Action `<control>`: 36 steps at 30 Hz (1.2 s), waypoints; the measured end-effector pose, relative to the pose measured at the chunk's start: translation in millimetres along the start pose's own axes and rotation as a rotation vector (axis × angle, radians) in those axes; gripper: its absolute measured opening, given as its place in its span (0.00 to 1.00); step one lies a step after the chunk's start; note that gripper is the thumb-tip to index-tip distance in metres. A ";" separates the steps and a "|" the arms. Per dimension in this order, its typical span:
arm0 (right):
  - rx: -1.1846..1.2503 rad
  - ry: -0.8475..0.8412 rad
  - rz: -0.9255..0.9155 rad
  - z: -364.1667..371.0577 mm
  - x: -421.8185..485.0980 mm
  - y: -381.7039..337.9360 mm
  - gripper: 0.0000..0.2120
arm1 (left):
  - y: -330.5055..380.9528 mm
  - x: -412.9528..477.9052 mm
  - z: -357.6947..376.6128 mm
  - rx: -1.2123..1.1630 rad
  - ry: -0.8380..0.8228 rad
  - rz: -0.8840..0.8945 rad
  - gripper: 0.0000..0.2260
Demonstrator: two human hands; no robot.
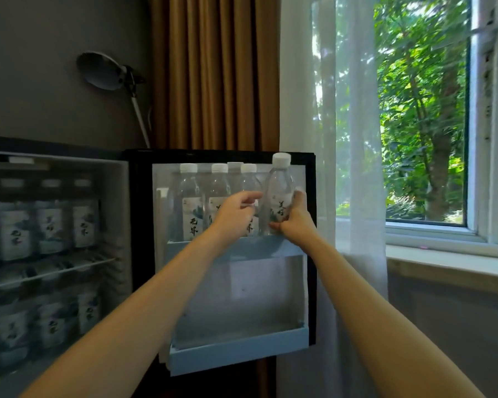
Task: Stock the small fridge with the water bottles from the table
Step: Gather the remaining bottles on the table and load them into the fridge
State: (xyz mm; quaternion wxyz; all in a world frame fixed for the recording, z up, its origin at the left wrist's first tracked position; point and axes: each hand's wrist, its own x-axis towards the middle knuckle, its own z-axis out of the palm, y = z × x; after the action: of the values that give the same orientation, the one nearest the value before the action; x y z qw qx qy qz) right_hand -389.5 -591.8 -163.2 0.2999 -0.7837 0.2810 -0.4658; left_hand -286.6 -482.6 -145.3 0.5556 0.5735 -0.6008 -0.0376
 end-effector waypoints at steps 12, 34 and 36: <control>-0.105 -0.182 0.129 -2.9 2.4 -7.0 0.40 | -27.8 -14.1 -12.2 -0.076 0.027 -0.015 0.13; -0.155 0.302 -0.451 142.5 -77.6 -60.3 0.09 | -88.9 -95.2 -112.7 -0.125 0.347 -0.146 0.16; -0.119 0.204 -0.477 172.8 -85.7 -72.4 0.09 | -100.1 -111.6 -139.5 -0.085 0.394 -0.176 0.16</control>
State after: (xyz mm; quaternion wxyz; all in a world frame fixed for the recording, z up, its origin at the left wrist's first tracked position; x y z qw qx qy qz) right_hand -257.6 -446.2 -225.1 0.1052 -0.7929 0.1438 -0.5827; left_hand -153.4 -352.4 -230.3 0.6806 0.5961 -0.4260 0.0016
